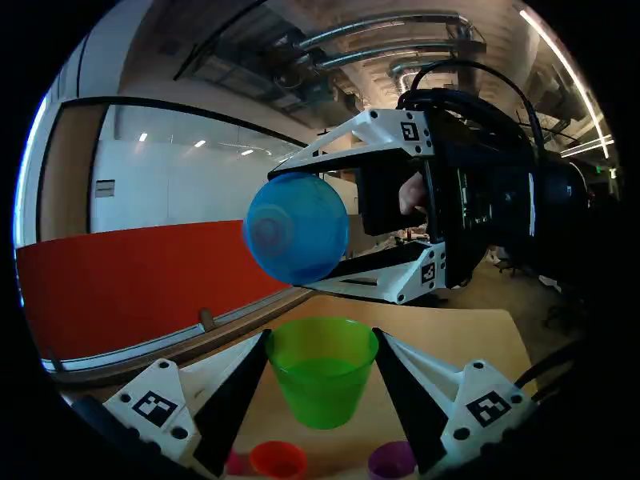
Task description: Pour water
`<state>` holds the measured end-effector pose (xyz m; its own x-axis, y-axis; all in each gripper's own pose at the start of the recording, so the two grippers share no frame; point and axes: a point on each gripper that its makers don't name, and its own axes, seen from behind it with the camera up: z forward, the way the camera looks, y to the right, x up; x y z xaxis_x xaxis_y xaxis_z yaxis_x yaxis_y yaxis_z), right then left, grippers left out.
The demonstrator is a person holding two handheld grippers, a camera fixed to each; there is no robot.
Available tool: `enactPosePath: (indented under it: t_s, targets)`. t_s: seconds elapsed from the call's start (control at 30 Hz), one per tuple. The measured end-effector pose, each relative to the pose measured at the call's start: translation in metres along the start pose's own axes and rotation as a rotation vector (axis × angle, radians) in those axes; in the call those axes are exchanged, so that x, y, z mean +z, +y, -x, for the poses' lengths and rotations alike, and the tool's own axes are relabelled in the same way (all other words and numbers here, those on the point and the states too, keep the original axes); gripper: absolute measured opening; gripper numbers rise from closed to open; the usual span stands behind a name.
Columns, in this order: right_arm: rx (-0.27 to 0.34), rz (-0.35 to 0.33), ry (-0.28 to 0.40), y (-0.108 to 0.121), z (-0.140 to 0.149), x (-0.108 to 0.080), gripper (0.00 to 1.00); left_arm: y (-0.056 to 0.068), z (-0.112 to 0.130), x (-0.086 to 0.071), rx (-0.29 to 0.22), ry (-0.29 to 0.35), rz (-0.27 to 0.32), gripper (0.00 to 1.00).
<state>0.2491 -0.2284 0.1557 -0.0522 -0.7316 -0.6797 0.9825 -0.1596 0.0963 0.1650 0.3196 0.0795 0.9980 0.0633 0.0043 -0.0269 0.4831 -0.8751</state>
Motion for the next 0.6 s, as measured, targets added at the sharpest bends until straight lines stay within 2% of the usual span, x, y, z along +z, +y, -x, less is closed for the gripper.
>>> enactPosePath:
  t_s: [0.3, 0.6]
  targets:
    - [0.018, 0.006, -0.009, 0.0023, 0.0062, -0.0006, 0.93, 0.0010, 0.0012, -0.0007, 0.000, -0.002, 0.001, 0.90]
    - [0.086, 0.012, 0.002, 0.0014, 0.0099, -0.0036, 0.93, -0.0004, 0.0021, -0.0015, 0.001, -0.004, -0.003, 0.90]
